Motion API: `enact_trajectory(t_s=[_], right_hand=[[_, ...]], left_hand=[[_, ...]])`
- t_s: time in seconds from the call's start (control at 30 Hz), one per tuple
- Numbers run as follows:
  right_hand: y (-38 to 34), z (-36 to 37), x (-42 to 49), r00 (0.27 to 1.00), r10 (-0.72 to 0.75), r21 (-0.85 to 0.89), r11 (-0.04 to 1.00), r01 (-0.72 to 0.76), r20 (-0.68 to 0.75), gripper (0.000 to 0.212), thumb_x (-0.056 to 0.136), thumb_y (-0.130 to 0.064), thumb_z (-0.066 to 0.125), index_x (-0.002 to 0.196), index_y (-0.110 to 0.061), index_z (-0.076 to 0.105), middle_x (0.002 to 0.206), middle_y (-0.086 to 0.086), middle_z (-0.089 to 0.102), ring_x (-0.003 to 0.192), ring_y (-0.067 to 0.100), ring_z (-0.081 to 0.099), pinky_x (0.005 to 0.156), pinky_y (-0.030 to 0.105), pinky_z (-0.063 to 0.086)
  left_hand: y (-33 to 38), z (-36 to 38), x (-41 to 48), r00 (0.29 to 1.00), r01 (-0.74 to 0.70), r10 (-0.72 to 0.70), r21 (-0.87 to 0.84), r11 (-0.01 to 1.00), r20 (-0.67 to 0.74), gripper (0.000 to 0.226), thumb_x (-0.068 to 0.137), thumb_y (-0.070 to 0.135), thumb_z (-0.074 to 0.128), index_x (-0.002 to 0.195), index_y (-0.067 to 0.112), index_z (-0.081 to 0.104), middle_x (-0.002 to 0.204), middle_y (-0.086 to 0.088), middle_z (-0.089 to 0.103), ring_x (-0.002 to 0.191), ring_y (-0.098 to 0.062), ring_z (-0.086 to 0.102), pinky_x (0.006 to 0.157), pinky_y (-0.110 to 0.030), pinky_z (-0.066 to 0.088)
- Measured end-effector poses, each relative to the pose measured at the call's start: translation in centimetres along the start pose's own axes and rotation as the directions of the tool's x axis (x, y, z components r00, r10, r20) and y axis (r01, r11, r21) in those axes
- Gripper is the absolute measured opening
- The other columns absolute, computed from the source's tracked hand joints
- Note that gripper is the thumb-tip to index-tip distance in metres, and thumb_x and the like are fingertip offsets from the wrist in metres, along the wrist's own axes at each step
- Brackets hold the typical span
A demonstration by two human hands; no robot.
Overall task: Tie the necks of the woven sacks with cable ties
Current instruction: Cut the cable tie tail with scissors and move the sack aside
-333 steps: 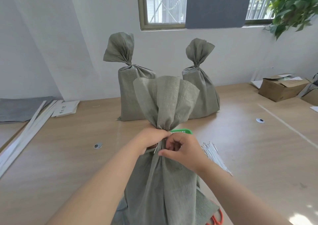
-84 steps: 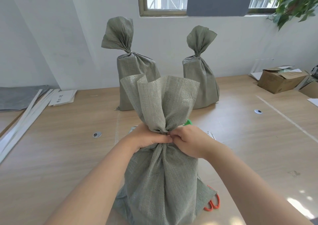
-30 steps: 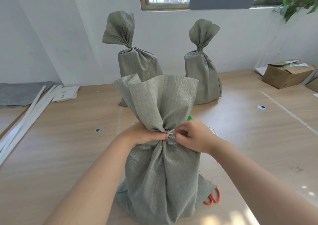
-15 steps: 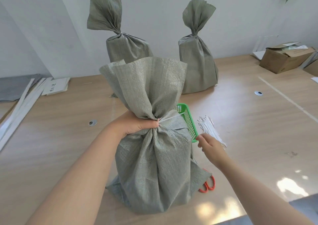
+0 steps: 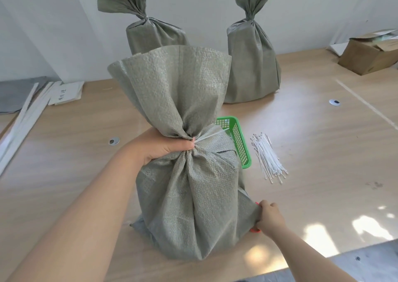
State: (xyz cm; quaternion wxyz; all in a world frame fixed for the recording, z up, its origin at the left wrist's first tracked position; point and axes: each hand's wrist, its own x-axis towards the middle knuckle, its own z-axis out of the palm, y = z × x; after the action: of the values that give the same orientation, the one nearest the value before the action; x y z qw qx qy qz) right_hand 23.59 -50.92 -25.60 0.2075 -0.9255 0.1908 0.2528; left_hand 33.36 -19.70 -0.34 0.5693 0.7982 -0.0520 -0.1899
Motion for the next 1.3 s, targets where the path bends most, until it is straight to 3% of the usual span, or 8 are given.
enact_trajectory(t_s=[0.33, 0.6, 0.7, 0.8, 0.93, 1.07, 1.17, 1.3], right_hand=[[0.5, 2.0, 1.2, 0.996, 0.014, -0.029, 0.999, -0.017, -0.091, 0.033, 0.076, -0.021, 0.069, 0.091, -0.023, 0.04, 0.097, 0.002, 0.047, 0.098, 0.028, 0.063, 0.073, 0.03, 0.044], [1.5, 0.9, 1.2, 0.999, -0.027, -0.101, 0.995, 0.024, -0.036, 0.018, 0.079, -0.028, 0.058, 0.088, -0.021, 0.044, 0.104, 0.003, 0.068, 0.104, 0.025, 0.064, 0.066, 0.025, 0.038], [2.2, -0.5, 0.5, 0.999, -0.013, -0.077, 0.997, 0.01, -0.043, 0.019, 0.08, -0.039, 0.058, 0.078, -0.022, 0.05, 0.082, -0.002, 0.064, 0.085, 0.022, 0.062, 0.063, 0.025, 0.039], [2.7, -2.3, -0.3, 0.996, 0.033, -0.052, 0.998, -0.037, -0.081, 0.015, 0.083, -0.033, 0.055, 0.077, -0.02, 0.059, 0.071, -0.004, 0.06, 0.08, 0.021, 0.065, 0.06, 0.023, 0.042], [2.2, -5.4, -1.4, 0.974, 0.063, 0.093, 0.995, -0.043, -0.216, 0.037, 0.09, -0.04, 0.054, 0.061, -0.018, 0.054, 0.056, -0.001, 0.063, 0.06, 0.022, 0.061, 0.054, 0.025, 0.044], [-0.5, -9.3, -2.5, 0.974, -0.019, 0.481, 0.868, 0.128, -0.224, 0.009, 0.074, -0.007, 0.075, 0.073, -0.013, 0.068, 0.064, 0.008, 0.069, 0.056, 0.024, 0.064, 0.054, 0.036, 0.055], [-3.5, -12.6, -4.1, 0.962, -0.138, 0.658, 0.706, 0.261, -0.234, 0.013, 0.076, -0.004, 0.079, 0.084, -0.003, 0.069, 0.065, 0.012, 0.068, 0.05, 0.023, 0.06, 0.047, 0.032, 0.048], [-7.7, -16.6, -7.3, 0.935, -0.269, 0.74, 0.575, 0.35, -0.232, 0.03, 0.083, -0.021, 0.079, 0.074, -0.003, 0.057, 0.052, 0.01, 0.053, 0.04, 0.019, 0.046, 0.039, 0.022, 0.034]], left_hand=[[-0.1, -0.1, -0.3, 1.0, -0.017, 0.017, -0.016, 1.0, 0.015, 0.044, 0.065, 0.025, 0.084, 0.107, 0.016, 0.076, 0.108, 0.007, 0.078, 0.108, -0.004, 0.069, 0.097, -0.024, 0.049], [-0.3, -0.2, -0.6, 0.999, -0.022, 0.023, -0.024, 0.999, 0.037, 0.038, 0.065, 0.027, 0.087, 0.101, 0.019, 0.077, 0.106, 0.006, 0.078, 0.109, -0.007, 0.069, 0.103, -0.028, 0.048], [0.0, 0.0, -0.8, 0.999, -0.021, 0.021, -0.006, 1.0, 0.04, 0.034, 0.067, 0.026, 0.086, 0.099, 0.02, 0.077, 0.105, 0.007, 0.079, 0.107, -0.006, 0.069, 0.1, -0.026, 0.048], [0.3, 0.0, -1.2, 0.999, 0.005, -0.005, -0.004, 1.0, 0.041, 0.033, 0.074, 0.018, 0.088, 0.104, 0.023, 0.076, 0.106, 0.01, 0.078, 0.105, -0.002, 0.07, 0.096, -0.024, 0.049], [0.4, 0.1, -1.4, 0.998, 0.03, -0.029, -0.015, 0.999, 0.049, 0.032, 0.08, 0.014, 0.082, 0.108, 0.024, 0.074, 0.106, 0.014, 0.078, 0.099, 0.003, 0.07, 0.086, -0.018, 0.051], [0.5, 0.2, -1.3, 0.998, 0.033, -0.032, -0.017, 0.999, 0.056, 0.029, 0.081, 0.014, 0.081, 0.107, 0.025, 0.073, 0.104, 0.014, 0.078, 0.095, 0.005, 0.071, 0.079, -0.013, 0.052], [0.3, 0.0, -1.1, 0.998, 0.028, -0.027, -0.007, 1.0, 0.048, 0.036, 0.079, 0.02, 0.085, 0.113, 0.018, 0.075, 0.109, 0.008, 0.078, 0.107, -0.004, 0.07, 0.094, -0.022, 0.051], [0.2, -0.2, -0.6, 0.999, 0.036, -0.036, 0.022, 0.999, 0.031, 0.038, 0.078, 0.025, 0.087, 0.114, 0.02, 0.076, 0.112, 0.008, 0.077, 0.111, -0.007, 0.067, 0.105, -0.029, 0.048]])
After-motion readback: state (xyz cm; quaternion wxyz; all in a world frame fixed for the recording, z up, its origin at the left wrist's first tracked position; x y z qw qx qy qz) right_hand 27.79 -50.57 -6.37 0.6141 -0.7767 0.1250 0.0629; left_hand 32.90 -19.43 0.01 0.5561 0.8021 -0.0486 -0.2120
